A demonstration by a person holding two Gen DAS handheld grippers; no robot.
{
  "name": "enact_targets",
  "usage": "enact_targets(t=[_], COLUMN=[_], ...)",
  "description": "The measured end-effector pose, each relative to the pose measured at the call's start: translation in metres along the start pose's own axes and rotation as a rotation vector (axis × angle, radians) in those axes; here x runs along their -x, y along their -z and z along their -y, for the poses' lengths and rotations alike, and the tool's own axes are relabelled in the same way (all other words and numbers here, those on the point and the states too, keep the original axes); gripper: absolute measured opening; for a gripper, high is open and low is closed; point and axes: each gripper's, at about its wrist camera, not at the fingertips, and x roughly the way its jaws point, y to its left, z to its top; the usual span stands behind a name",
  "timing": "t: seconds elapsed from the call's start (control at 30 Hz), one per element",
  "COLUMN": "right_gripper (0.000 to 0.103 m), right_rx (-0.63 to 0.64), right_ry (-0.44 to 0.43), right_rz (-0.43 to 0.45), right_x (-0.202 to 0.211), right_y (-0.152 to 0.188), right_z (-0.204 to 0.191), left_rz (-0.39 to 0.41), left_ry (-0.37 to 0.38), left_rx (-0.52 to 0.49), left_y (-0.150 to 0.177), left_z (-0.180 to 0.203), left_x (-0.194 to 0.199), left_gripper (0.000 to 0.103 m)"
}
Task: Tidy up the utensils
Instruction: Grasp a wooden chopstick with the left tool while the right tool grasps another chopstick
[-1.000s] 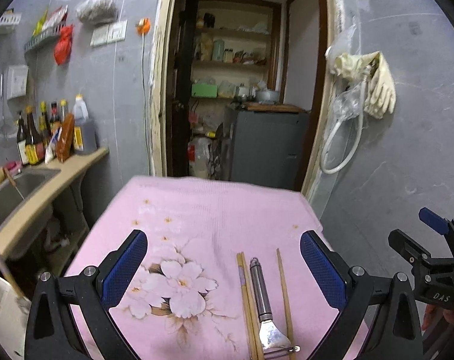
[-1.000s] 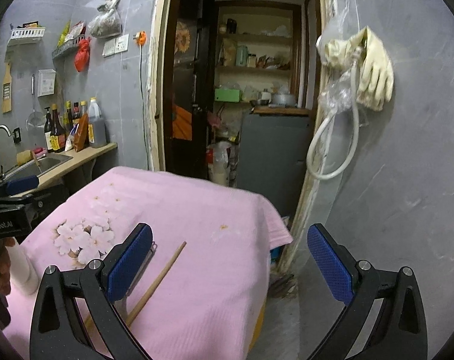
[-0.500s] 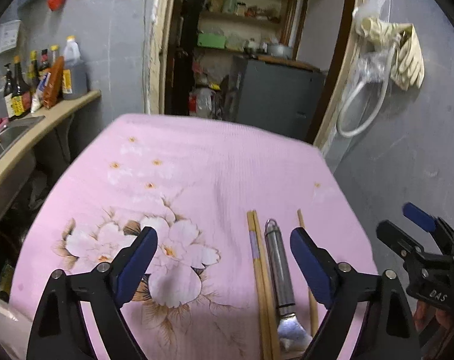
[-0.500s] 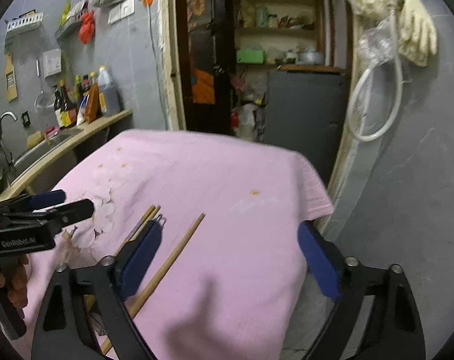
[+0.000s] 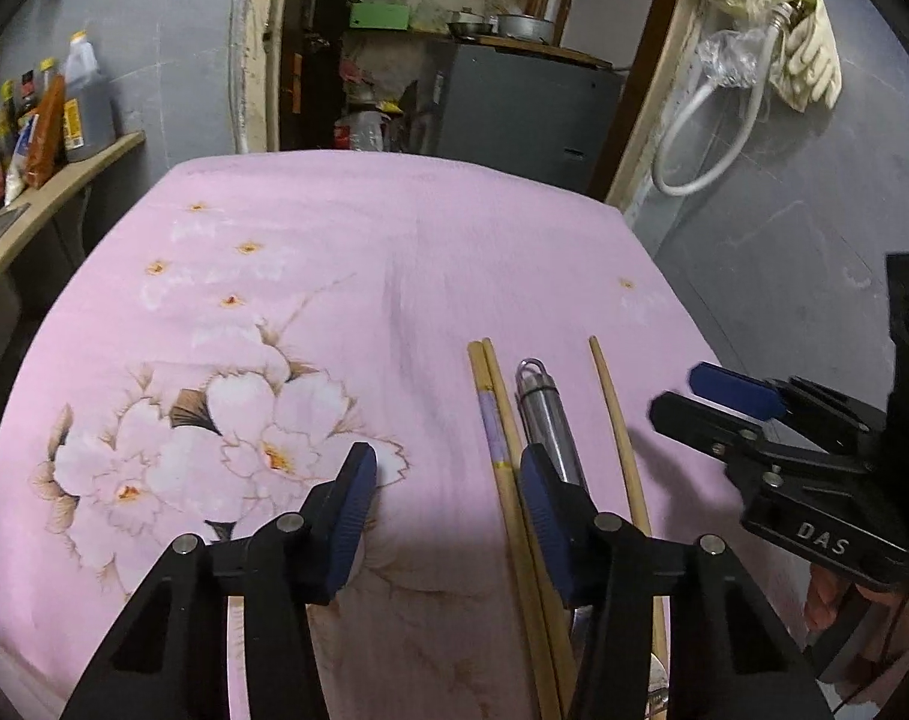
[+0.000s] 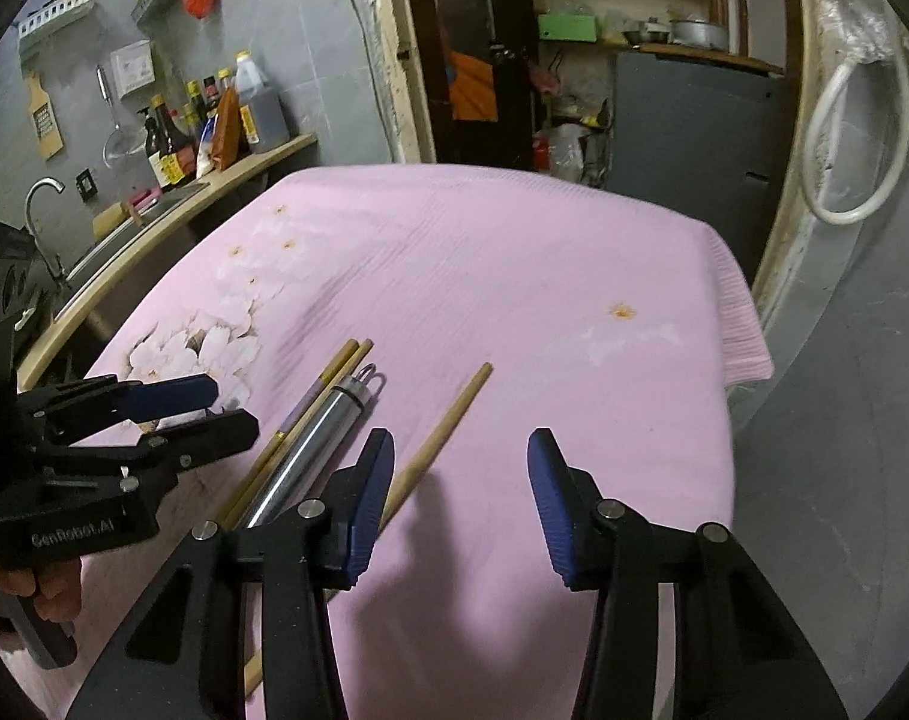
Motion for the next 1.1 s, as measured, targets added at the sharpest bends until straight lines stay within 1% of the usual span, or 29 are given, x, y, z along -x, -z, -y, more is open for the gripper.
enact_targets(t=[0.17,0.37,0.53,0.7,0.8,0.83,0.93,1.0,1.03,1.1], right_gripper=[0.039,0.039,0.030,0.024,0.021,0.021,0.021,0.021,0.021,0.021], right_rx=[0.028,0.034,0.047,0.045,0.016,0.004,-0.020,-0.023,-0.024,-0.029], right_ry=[0.000,0.000,0.017,0.042,0.033,0.028,0.023,0.027,0.029,0.031], right_rz=[-0.026,-0.069,-0.081,-0.124,-0.133,-0.132,-0.133,-0.131,-0.130,-0.131], right_x=[-0.011,-0.020,-0.019,-0.013,-0.007,-0.007,-0.008,-0.009,-0.009,-0.010], right_y=[-0.003,-0.001,0.002,0.005,0.009,0.011,0.012,0.012,0.013,0.013], right_z=[-0.008,-0.007,-0.005,0.000,0.006,0.007,0.010,0.009,0.008,0.007], left_rz=[-0.047,-0.055,-0.066,-0.098,-0.125,-0.132,-0.140,-0.143,-0.156,-0.161], left_ry=[-0.013,0.020,0.029,0.027,0.041,0.050,0.054,0.036,0.021,-0.046], left_rx=[-0.023,0.004,-0.018,-0.032,-0.030,-0.025,-0.035,-0.040,-0.058,-0.140], left_y=[0.000,-0.004,-0.005,-0.008,-0.007,-0.006,-0.008,-0.010,-0.013,-0.015], left_z=[0.003,0.001,0.000,0.002,0.003,0.002,0.004,0.004,0.007,0.018], left_x=[-0.012,-0.016,-0.019,-0.020,-0.017,-0.017,-0.018,-0.021,-0.025,-0.029], left_gripper=[0.040,0.040,0.040,0.040,0.035,0.033,0.030,0.028,0.027,0.026])
